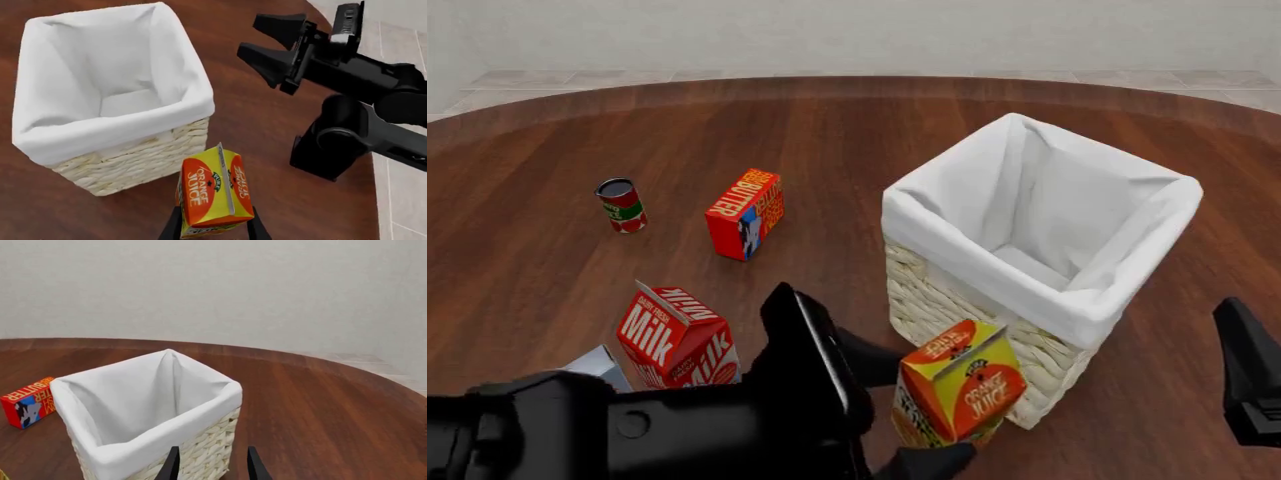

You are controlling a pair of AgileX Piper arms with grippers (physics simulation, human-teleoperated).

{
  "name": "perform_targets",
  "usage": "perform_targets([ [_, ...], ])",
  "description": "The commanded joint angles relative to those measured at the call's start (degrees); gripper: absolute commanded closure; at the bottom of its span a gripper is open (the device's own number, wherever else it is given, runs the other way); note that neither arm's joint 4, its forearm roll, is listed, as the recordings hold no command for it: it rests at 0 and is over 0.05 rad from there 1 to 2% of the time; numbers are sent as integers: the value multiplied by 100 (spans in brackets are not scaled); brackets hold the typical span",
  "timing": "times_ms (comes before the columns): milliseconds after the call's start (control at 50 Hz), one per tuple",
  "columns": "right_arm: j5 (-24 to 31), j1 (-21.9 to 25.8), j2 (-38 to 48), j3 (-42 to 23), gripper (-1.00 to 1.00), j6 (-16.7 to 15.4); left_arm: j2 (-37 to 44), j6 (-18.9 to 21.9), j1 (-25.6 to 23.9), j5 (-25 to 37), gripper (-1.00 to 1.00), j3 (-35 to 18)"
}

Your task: Pick up the orange juice, and put it in the basket.

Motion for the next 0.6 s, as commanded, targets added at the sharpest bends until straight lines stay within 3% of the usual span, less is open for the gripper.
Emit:
perform_targets([
  [20, 15, -10, -1, -26, -100, 2, -927, 84, 47, 822, 100, -144],
  [160, 12, 6, -1, -22, -100, 7, -1532, 10, 330, 1299, 100, -199],
  [240, -16, 4, -1, 6, -100, 16, -1674, 196, 359, 1510, 100, -312],
  [600, 72, -7, 2, -43, -100, 36, -2037, -16, 379, 3312, 100, -1981],
])
